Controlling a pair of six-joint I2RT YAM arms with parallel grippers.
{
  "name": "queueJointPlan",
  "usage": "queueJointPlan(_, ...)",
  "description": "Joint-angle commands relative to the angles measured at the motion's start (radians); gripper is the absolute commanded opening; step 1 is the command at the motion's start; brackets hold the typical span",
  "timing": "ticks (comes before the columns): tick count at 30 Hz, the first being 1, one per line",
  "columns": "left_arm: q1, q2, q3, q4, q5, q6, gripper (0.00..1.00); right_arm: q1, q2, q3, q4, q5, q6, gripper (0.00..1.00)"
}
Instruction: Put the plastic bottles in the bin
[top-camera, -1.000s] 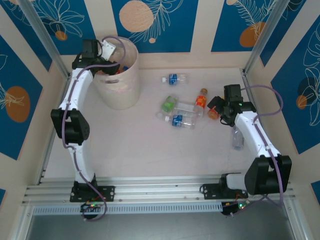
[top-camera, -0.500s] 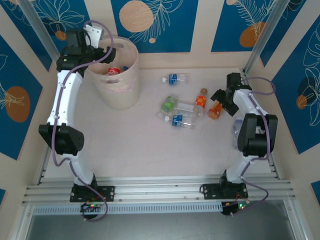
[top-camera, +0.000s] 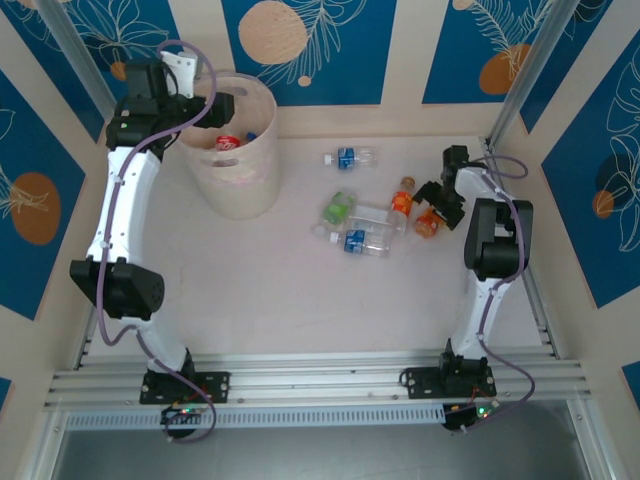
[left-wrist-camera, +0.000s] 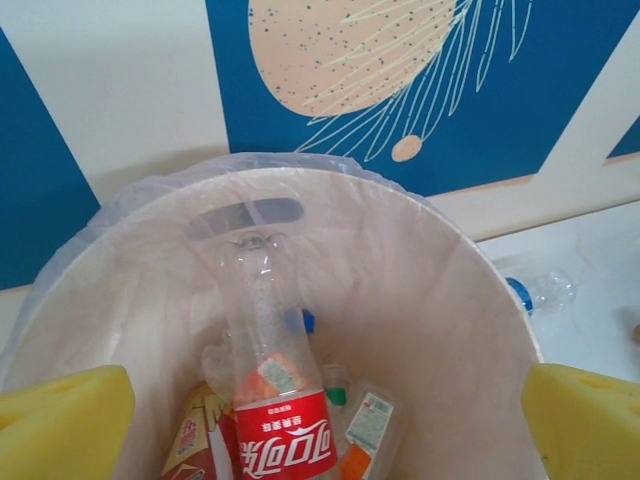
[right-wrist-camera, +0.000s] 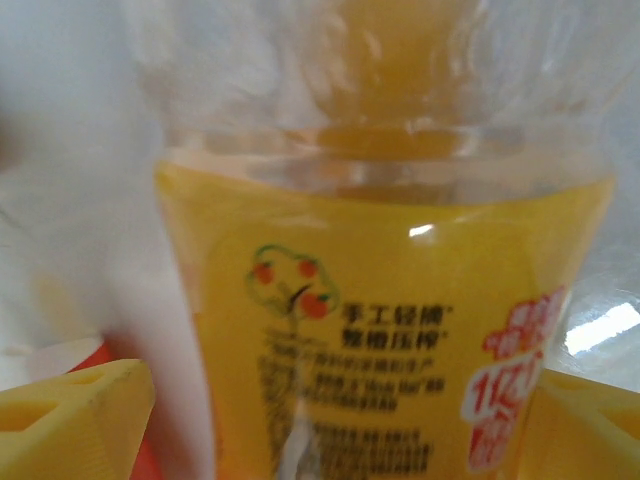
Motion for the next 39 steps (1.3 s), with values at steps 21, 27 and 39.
queueJointPlan(21,-0.013,-0.025,-0.001,-0.025,0.021,-0.047,1.00,0.021,-0.145,-0.101,0.014,0.018,-0.120,0.53)
queueJointPlan(27,-0.014,-0.034,0.003,-0.028,0.043,-0.060,1.00,0.097,-0.315,-0.134,0.035,0.048,-0.186,0.53)
queueJointPlan(39,-0.022,-0.031,0.080,-0.072,0.140,-0.160,1.00,0.336,-0.621,-0.142,0.237,-0.205,-0.338,0.53)
